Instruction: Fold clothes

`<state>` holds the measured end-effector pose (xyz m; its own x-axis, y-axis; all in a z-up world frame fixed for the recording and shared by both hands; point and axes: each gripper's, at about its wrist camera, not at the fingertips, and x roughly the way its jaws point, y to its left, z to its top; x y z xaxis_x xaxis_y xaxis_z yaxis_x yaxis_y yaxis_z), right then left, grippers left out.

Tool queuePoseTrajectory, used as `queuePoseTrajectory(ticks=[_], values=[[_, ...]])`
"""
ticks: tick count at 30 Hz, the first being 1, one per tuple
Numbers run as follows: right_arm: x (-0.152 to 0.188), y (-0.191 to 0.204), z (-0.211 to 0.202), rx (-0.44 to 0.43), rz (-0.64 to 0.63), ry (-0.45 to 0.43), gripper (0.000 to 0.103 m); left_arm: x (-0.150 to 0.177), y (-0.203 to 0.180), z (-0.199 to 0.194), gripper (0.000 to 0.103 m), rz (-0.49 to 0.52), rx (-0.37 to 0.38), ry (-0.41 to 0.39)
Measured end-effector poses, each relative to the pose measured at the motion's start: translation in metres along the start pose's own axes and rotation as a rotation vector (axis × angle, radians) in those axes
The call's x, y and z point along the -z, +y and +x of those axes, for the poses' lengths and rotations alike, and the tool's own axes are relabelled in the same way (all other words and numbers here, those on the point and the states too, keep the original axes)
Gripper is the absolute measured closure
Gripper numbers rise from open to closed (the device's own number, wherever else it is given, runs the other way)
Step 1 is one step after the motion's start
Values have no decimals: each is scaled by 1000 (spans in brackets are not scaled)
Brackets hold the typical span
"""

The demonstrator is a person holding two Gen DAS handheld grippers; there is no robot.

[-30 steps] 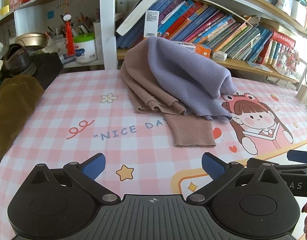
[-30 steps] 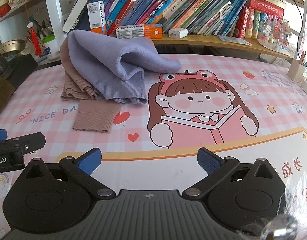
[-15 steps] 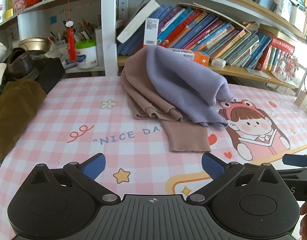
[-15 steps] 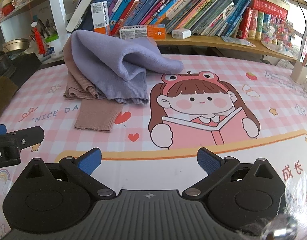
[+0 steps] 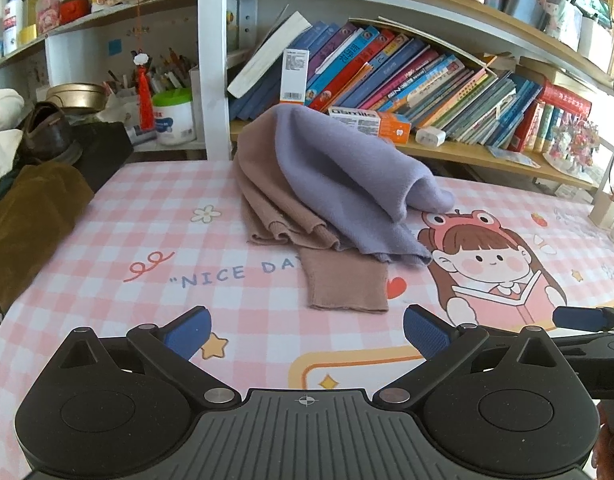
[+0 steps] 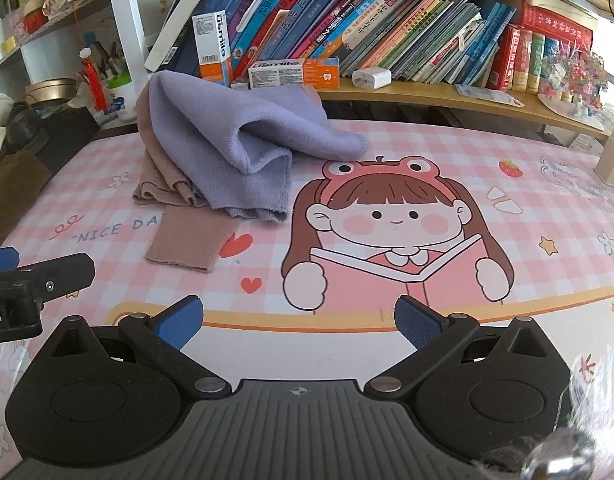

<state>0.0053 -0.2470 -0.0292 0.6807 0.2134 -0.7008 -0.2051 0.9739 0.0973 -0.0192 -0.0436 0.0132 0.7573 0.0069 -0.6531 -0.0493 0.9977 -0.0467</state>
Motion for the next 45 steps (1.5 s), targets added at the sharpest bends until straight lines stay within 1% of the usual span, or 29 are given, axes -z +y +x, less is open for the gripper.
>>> queuePoseTrajectory(ticks=[4, 14, 16, 18, 24, 26, 29, 33, 37, 38, 39, 40, 41, 42, 43, 45], values=[[0, -10, -3, -26, -16, 2, 0, 2, -11, -3, 0, -9, -29, 2], [-1, -43, -11, -105, -49, 0, 0, 9, -45, -14, 0, -25, -138, -36], [-2, -53, -13, -121, -51, -5, 0, 10, -52, -13, 0, -33, -161, -27], [-2, -64, -15, -141, -45, -10, 0, 11, -58, -12, 0, -39, -180, -22], [-5, -104, -18, -216, 21, -20, 0, 11, -81, -12, 0, -11, -176, -67], [-6, -117, -19, -238, 56, -29, 0, 6, -89, -9, 0, 3, -203, -87], [-8, -135, -21, -239, 108, -51, 0, -7, -94, 0, 0, -7, -212, -115], [-10, -153, -19, -228, 167, -51, 0, -25, -105, 32, 0, 46, -224, -119], [-10, -164, -18, -218, 200, -45, 0, -42, -117, 64, 1, 98, -237, -124], [-9, -167, -19, -216, 208, -44, 0, -47, -120, 72, 3, 111, -240, -125], [-9, -170, -20, -214, 216, -43, 0, -51, -123, 80, 8, 125, -243, -126], [-9, -172, -21, -213, 220, -43, 0, -55, -125, 88, 11, 136, -250, -125], [-9, -174, -23, -209, 223, -46, 0, -57, -126, 96, 17, 143, -267, -120], [-10, -176, -24, -205, 230, -47, 0, -59, -126, 104, 21, 150, -284, -115], [-10, -178, -25, -202, 238, -48, 0, -61, -126, 112, 23, 157, -301, -110], [-11, -182, -26, -197, 255, -47, 0, -65, -127, 127, 34, 172, -336, -100]])
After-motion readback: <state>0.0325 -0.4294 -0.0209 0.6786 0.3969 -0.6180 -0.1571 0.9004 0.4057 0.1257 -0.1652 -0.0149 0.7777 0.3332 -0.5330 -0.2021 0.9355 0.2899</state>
